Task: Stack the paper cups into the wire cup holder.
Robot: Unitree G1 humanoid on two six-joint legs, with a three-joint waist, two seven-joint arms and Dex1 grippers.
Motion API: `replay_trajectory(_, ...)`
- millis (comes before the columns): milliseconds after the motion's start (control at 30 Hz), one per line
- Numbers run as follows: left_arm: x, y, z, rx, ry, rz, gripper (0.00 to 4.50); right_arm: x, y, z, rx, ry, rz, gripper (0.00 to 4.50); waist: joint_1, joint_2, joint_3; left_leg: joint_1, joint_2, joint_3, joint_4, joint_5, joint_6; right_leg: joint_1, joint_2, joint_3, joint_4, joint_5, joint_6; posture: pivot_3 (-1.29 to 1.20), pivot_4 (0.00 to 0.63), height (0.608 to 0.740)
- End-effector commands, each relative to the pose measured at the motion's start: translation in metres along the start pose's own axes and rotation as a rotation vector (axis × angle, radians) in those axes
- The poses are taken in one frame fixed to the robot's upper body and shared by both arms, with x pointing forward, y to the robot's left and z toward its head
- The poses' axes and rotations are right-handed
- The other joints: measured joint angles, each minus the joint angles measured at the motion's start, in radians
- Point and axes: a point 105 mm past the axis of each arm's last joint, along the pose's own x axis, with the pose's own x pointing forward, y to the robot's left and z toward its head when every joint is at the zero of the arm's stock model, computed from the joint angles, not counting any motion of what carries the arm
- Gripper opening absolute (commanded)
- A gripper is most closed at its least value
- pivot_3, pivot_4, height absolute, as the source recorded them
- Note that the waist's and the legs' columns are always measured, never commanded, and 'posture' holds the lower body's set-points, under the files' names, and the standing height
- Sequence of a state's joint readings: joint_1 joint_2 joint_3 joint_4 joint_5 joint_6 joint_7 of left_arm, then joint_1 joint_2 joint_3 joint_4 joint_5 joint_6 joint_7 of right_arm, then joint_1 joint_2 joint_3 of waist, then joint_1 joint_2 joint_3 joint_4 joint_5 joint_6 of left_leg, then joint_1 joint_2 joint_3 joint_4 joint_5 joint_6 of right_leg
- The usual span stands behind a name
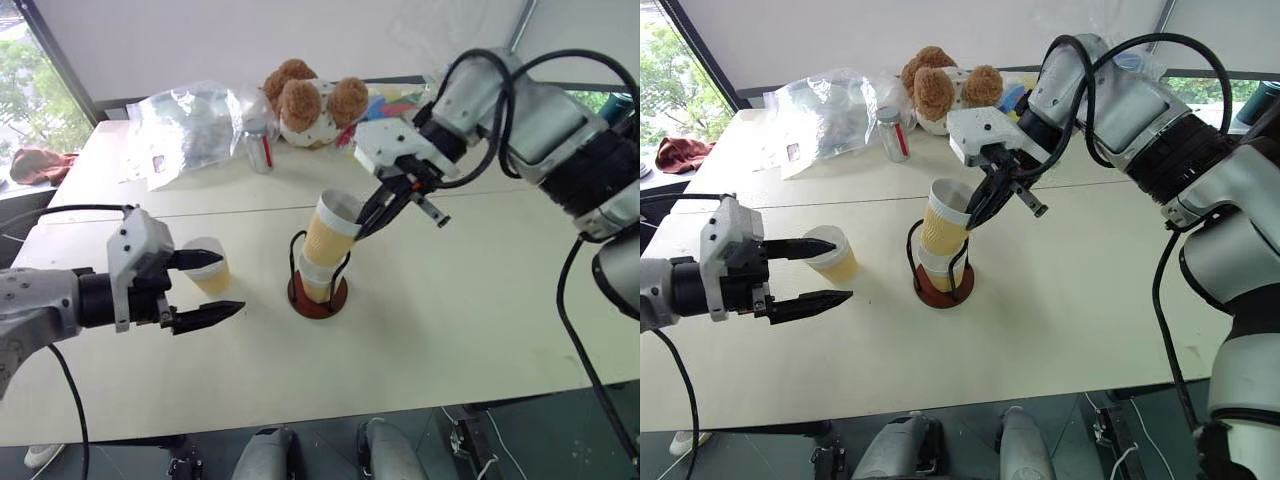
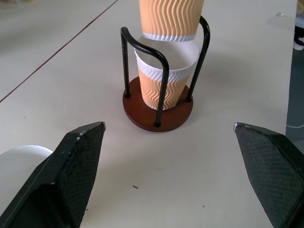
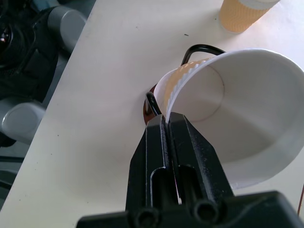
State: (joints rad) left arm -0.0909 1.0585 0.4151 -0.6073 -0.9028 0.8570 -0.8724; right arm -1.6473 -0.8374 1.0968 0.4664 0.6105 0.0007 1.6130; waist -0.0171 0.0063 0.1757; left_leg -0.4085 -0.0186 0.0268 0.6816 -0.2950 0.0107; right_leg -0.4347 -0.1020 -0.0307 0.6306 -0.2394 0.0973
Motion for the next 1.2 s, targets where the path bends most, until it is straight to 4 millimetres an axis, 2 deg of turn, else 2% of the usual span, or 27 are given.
replay_trajectory(33, 0.001, -0.003, 0.009, 0.044, -0.028, -0.003, 4.5, -0.01, -0.006, 0.013, -0.063, 0.011, -0.022, 0.03, 0.0, 0.0, 0.0, 0.0, 0.0, 0.0, 0.0, 0.0, 0.0, 0.0, 0.0, 0.0, 0.0, 0.0, 0.0, 0.0, 0.15, 0.74)
replay_trajectory(200, 0.004, -0.007, 0.015, 0.055, -0.049, -0.011, 4.5, -0.004, -0.01, 0.008, -0.088, 0.048, -0.001, 0.03, 0.0, 0.0, 0.0, 0.0, 0.0, 0.0, 0.0, 0.0, 0.0, 0.0, 0.0, 0.0, 0.0, 0.0, 0.0, 0.0, 0.15, 0.74)
replay_trajectory(300, 0.005, -0.007, 0.016, 0.053, -0.051, -0.007, 4.5, -0.004, -0.012, 0.008, -0.094, 0.05, -0.005, 0.85, 0.0, 0.0, 0.0, 0.0, 0.0, 0.0, 0.0, 0.001, -0.001, 0.0, 0.0, 0.0, 0.0, 0.0, 0.0, 0.0, 0.15, 0.74)
replay_trajectory(400, 0.005, -0.006, 0.016, 0.049, -0.053, 0.001, 4.5, -0.005, -0.014, 0.01, -0.099, 0.039, -0.014, 2.24, 0.0, 0.0, 0.0, 0.0, 0.0, 0.0, 0.0, 0.001, -0.001, 0.0, 0.0, 0.0, 0.0, 0.0, 0.0, 0.0, 0.15, 0.74)
replay_trajectory(633, 0.0, -0.002, 0.02, 0.056, -0.048, 0.022, 4.5, -0.015, -0.018, 0.021, -0.076, -0.045, -0.065, 2.24, 0.0, 0.0, 0.0, 0.0, 0.0, 0.0, 0.0, 0.001, -0.001, 0.0, 0.0, 0.0, 0.0, 0.0, 0.0, 0.0, 0.15, 0.74)
replay_trajectory(700, -0.004, 0.005, 0.022, 0.085, -0.038, 0.063, 4.5, -0.02, -0.019, 0.025, -0.05, -0.098, -0.091, 2.24, 0.0, 0.0, 0.0, 0.0, 0.0, 0.0, 0.0, 0.001, -0.001, 0.0, 0.0, 0.0, 0.0, 0.0, 0.0, 0.0, 0.15, 0.74)
replay_trajectory(800, -0.024, 0.023, 0.026, 0.156, 0.038, 0.16, 4.5, -0.04, -0.017, 0.039, 0.033, -0.303, -0.163, 2.24, 0.001, -0.001, 0.001, 0.0, 0.0, 0.0, -0.001, 0.001, -0.001, 0.0, 0.0, 0.0, 0.0, 0.0, 0.0, 0.0, 0.15, 0.74)
replay_trajectory(900, -0.044, 0.039, 0.023, 0.246, 0.162, 0.237, 4.5, -0.052, -0.001, 0.044, 0.12, -0.507, -0.173, 2.24, 0.004, -0.002, 0.0, 0.0, 0.0, 0.0, -0.001, 0.001, -0.001, 0.0, 0.0, 0.0, -0.001, 0.0, 0.0, 0.0, 0.15, 0.74)
replay_trajectory(967, -0.054, 0.05, 0.02, 0.29, 0.221, 0.265, 4.5, -0.051, 0.01, 0.039, 0.165, -0.584, -0.188, 2.24, 0.007, -0.003, 0.0, 0.0, 0.0, -0.001, -0.001, 0.0, 0.0, 0.002, 0.0, -0.001, -0.002, 0.0, 0.0, 0.0, 0.15, 0.74)
replay_trajectory(1100, -0.066, 0.069, 0.004, 0.345, 0.345, 0.249, 4.5, -0.025, 0.022, 0.014, 0.338, -0.663, -0.338, 2.24, 0.005, -0.003, -0.001, 0.0, 0.0, 0.001, 0.0, -0.004, 0.006, 0.002, -0.002, -0.001, -0.002, 0.0, 0.0, 0.0, 0.15, 0.74)
replay_trajectory(1200, -0.07, 0.082, -0.002, 0.341, 0.33, 0.251, 4.5, -0.014, 0.028, 0.006, 0.408, -0.678, -0.431, 2.24, 0.006, -0.002, 0.0, 0.0, 0.0, 0.003, -0.001, -0.003, 0.006, 0.0, -0.002, -0.001, -0.001, 0.0, 0.0, 0.0, 0.15, 0.74)
